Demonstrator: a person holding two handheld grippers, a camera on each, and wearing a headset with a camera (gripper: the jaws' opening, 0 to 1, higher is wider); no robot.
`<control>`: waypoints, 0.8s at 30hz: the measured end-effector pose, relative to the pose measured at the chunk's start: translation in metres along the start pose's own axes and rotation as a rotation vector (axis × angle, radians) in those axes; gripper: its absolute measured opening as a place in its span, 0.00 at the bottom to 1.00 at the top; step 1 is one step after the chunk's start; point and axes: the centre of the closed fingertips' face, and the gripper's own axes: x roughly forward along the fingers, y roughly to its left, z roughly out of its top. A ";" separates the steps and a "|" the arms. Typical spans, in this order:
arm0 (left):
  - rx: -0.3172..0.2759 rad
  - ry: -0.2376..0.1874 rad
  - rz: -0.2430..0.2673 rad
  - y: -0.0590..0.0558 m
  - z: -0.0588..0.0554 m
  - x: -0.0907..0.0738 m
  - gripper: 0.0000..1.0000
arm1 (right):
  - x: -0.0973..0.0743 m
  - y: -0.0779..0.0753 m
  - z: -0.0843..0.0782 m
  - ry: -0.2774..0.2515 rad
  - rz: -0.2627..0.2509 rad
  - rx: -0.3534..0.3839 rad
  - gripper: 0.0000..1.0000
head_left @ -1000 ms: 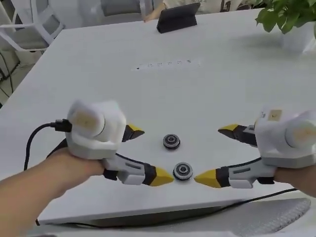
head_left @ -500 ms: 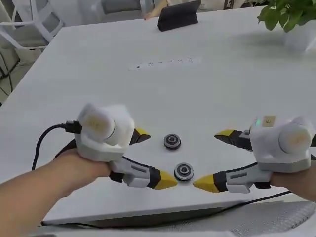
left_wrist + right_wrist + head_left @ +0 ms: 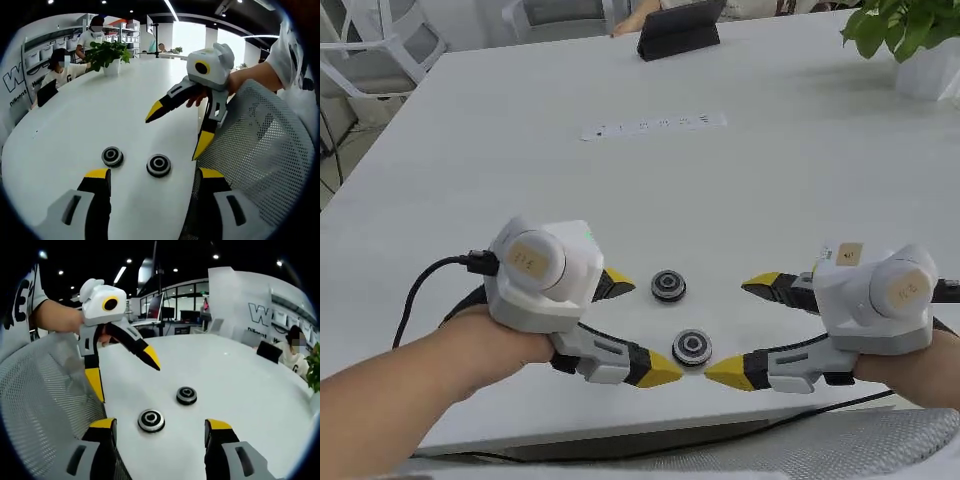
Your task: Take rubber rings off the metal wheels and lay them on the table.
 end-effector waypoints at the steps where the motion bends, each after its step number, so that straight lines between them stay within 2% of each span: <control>1: 0.001 0.002 -0.001 0.000 0.000 0.001 0.66 | 0.001 0.001 -0.001 0.001 0.003 0.001 0.70; 15: 0.016 0.020 -0.029 -0.004 -0.002 0.013 0.61 | 0.008 0.004 -0.008 0.009 0.021 -0.004 0.60; 24: 0.020 0.021 -0.043 -0.003 -0.003 0.020 0.55 | 0.014 0.005 -0.009 0.011 0.034 -0.013 0.54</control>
